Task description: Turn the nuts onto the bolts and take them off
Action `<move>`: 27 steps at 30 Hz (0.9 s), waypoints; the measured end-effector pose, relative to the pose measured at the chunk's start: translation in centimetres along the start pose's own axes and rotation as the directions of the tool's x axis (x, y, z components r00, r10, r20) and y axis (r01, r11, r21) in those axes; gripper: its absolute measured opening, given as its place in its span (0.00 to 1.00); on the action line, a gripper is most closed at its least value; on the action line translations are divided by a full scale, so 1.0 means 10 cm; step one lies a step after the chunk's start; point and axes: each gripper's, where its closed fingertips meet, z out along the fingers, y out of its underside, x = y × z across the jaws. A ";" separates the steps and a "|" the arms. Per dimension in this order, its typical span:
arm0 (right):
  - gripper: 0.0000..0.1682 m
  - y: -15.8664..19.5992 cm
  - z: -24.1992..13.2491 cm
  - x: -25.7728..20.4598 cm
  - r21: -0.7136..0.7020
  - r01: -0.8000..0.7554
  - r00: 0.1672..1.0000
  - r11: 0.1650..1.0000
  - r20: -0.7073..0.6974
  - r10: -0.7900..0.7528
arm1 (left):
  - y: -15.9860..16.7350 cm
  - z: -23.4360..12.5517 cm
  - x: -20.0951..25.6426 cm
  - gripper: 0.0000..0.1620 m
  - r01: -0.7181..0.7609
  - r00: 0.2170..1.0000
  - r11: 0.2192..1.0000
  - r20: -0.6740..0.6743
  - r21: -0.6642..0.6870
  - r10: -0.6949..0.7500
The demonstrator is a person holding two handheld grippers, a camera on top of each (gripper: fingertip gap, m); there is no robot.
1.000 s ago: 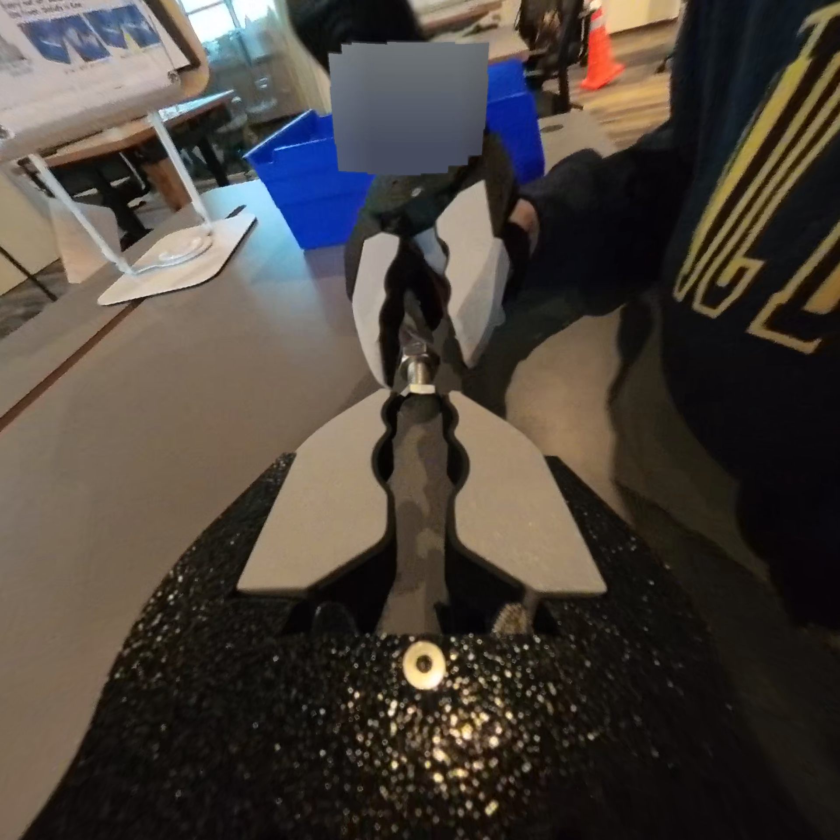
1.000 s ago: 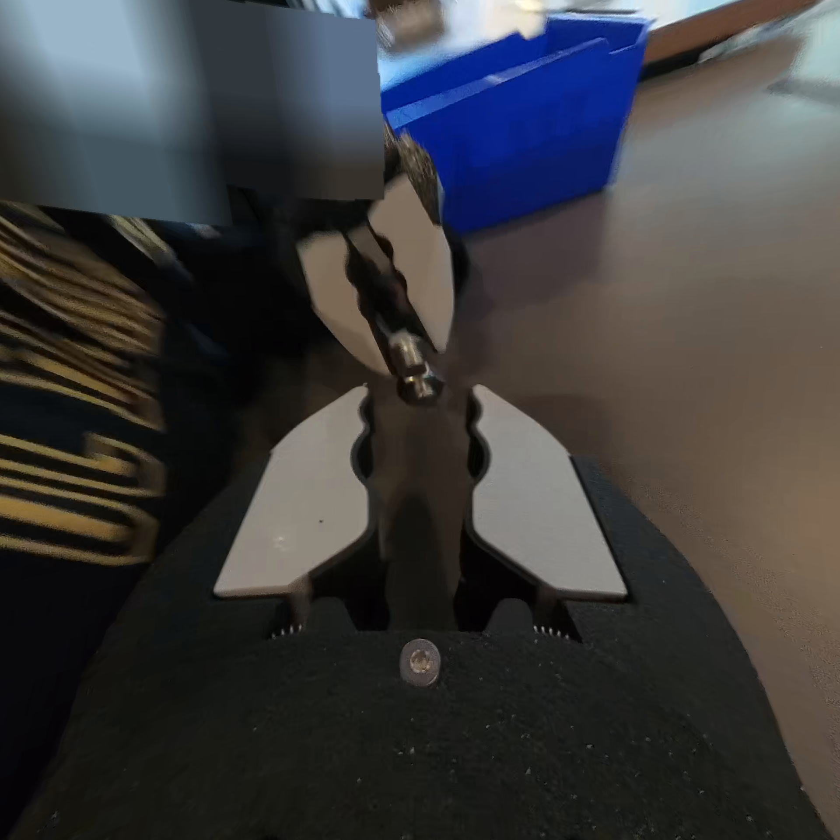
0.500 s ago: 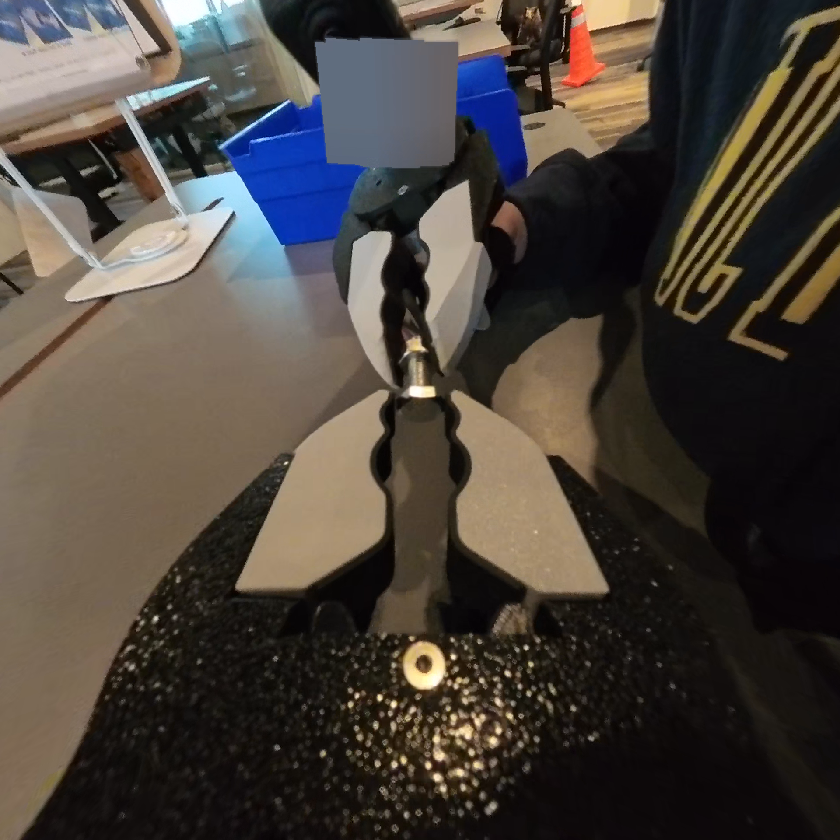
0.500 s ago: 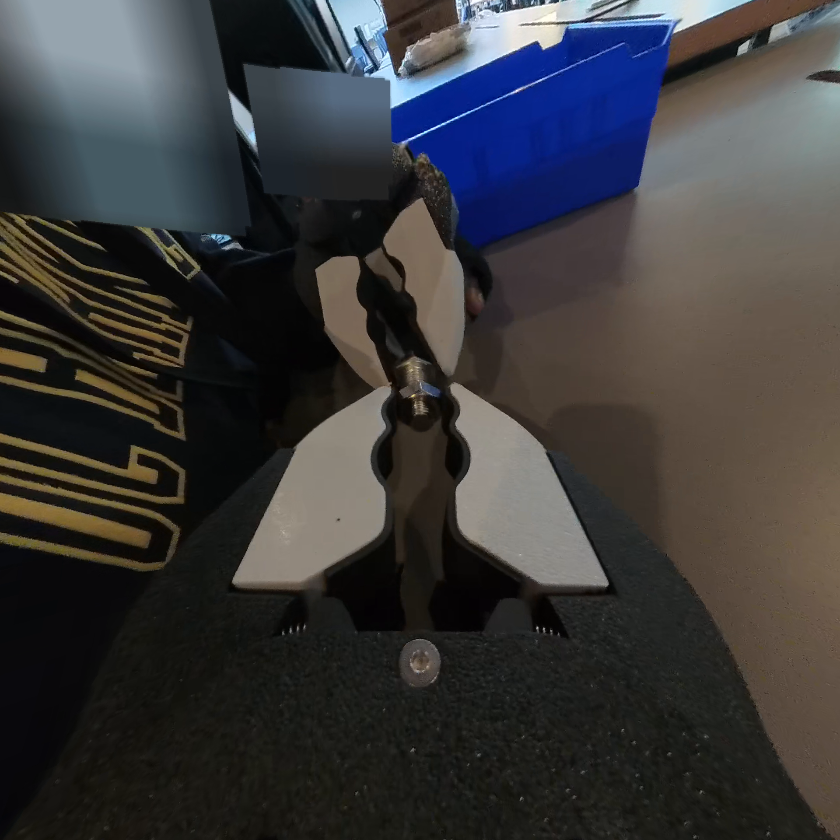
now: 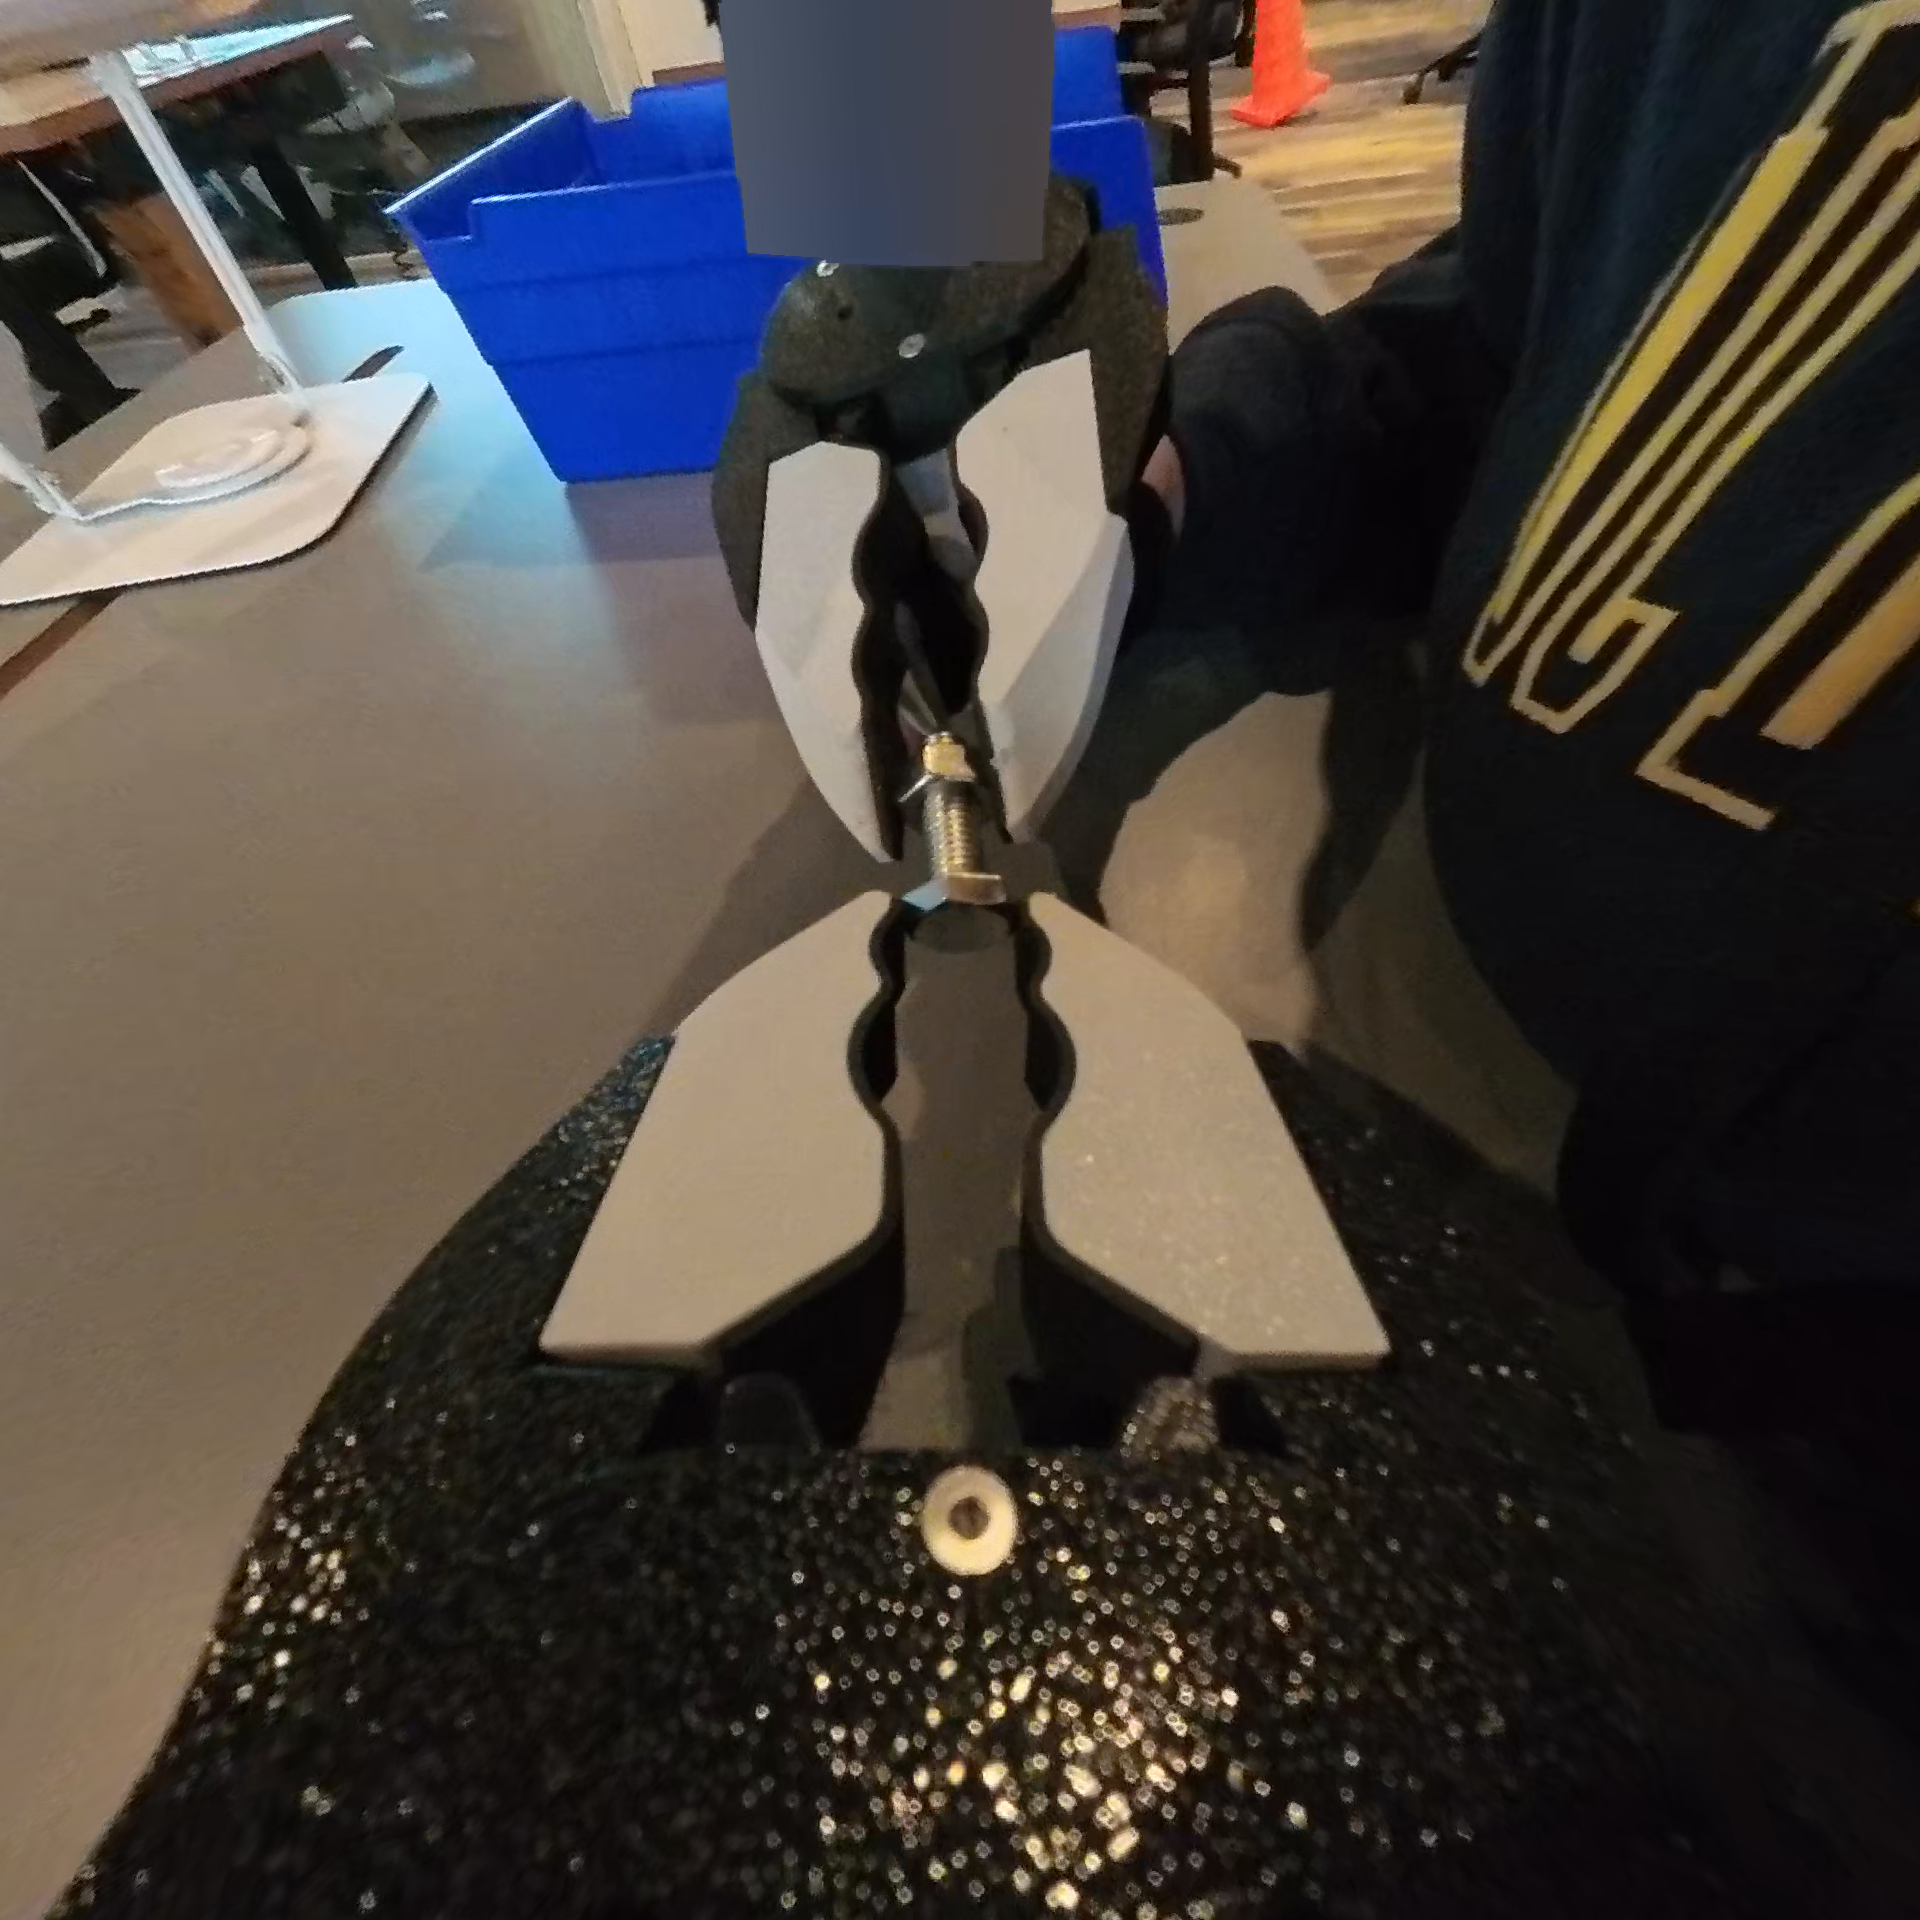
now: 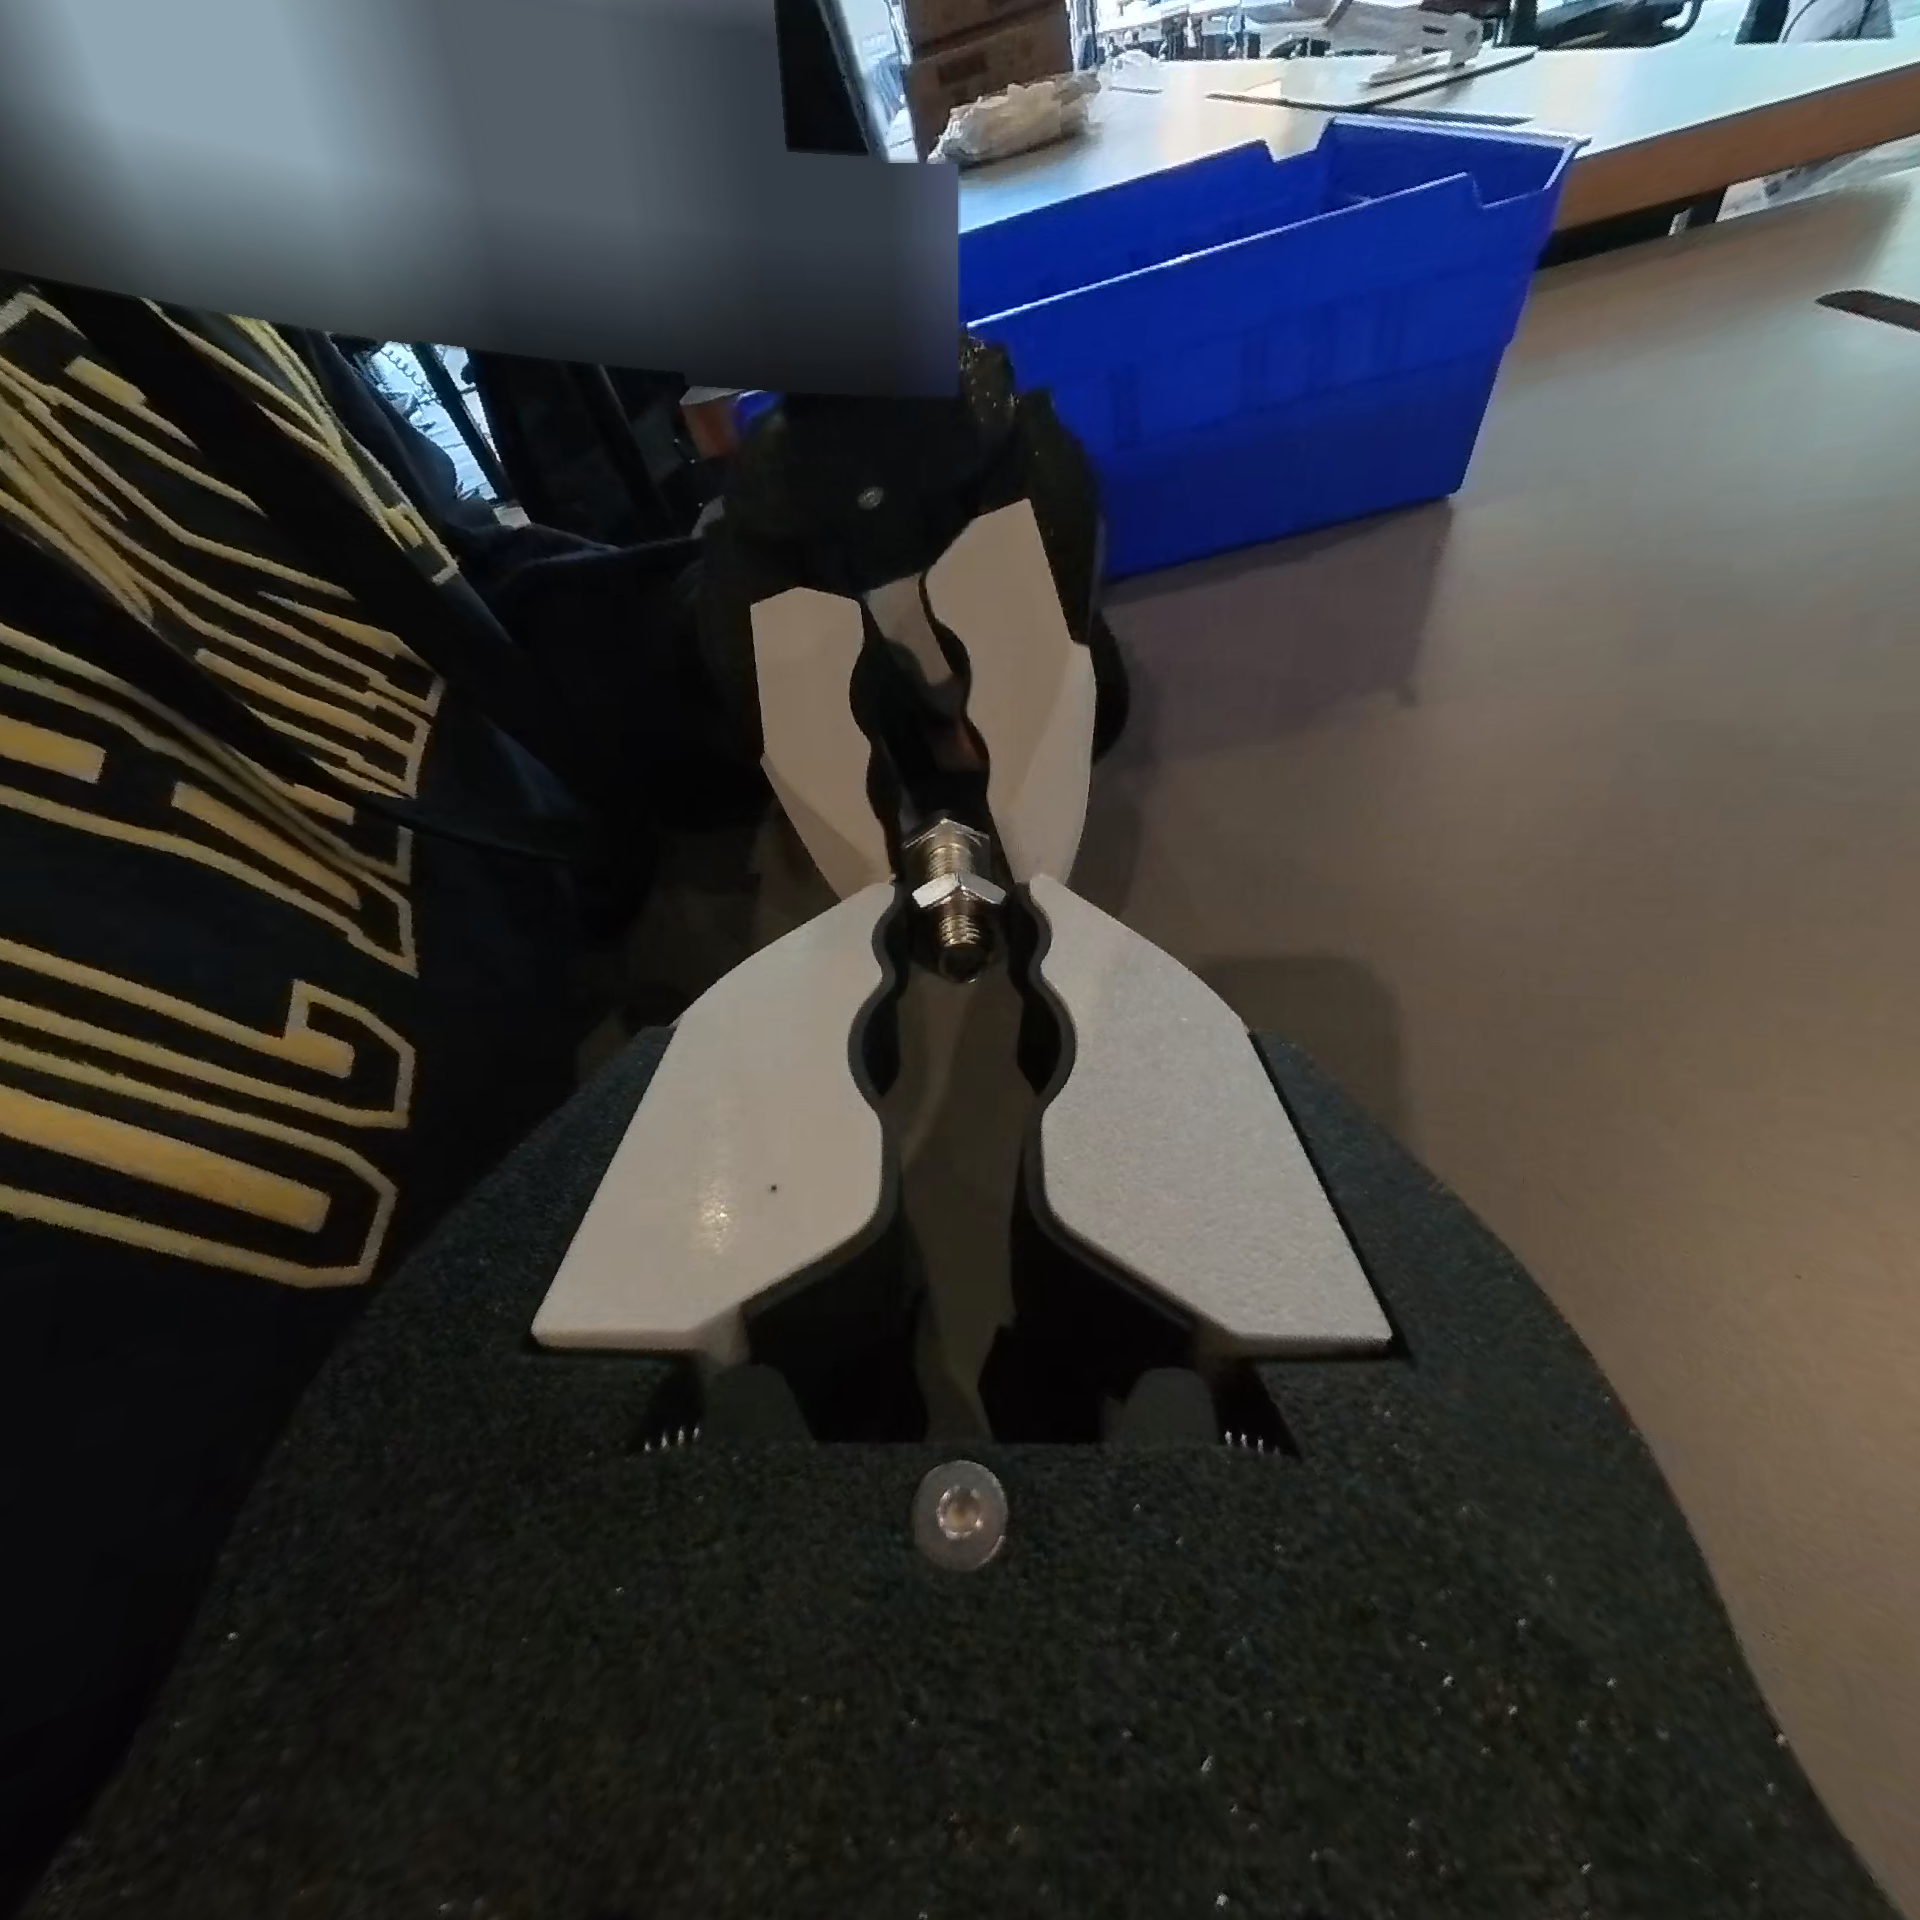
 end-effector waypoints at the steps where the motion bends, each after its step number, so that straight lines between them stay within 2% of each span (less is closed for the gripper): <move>1: 0.11 0.00 0.00 0.00 0.000 0.000 1.000 1.000 -0.002 0.000 | 0.00 0.00 0.00 0.12 0.003 1.000 1.000 0.001 0.001 -0.003; 4: 0.12 -0.03 -0.01 -0.02 0.017 0.000 1.000 1.000 0.001 0.000 | 0.02 0.01 -0.02 0.11 0.010 1.000 1.000 0.010 -0.015 -0.010; 7: 0.21 -0.06 -0.05 -0.03 0.045 -0.033 0.999 0.998 0.037 0.031 | 0.04 0.03 -0.01 0.11 0.004 1.000 0.999 0.006 -0.037 -0.004; 15: 0.26 0.03 -0.01 -0.09 -0.033 0.016 0.998 0.999 0.058 -0.014 | 0.05 0.03 -0.02 0.11 0.009 1.000 0.999 0.014 -0.045 -0.008; 17: 0.26 0.00 -0.04 -0.14 -0.004 0.056 0.995 0.998 0.078 -0.055 | 0.06 0.04 -0.01 0.11 0.002 1.000 0.998 0.012 -0.057 -0.002; 19: 0.19 -0.02 -0.08 -0.26 0.016 0.081 0.984 0.997 0.161 -0.082 | 0.08 0.06 -0.01 0.11 -0.001 1.000 0.997 0.016 -0.074 0.002; 24: 0.26 -0.06 -0.09 -0.10 0.041 0.078 0.996 0.996 0.049 -0.080 | 0.06 0.04 -0.01 0.11 0.008 1.000 0.998 0.009 -0.056 -0.008; 27: 0.27 0.01 -0.07 -0.07 -0.011 0.062 0.997 0.998 0.042 -0.061 | 0.05 0.03 -0.01 0.11 0.010 1.000 0.998 0.008 -0.054 -0.010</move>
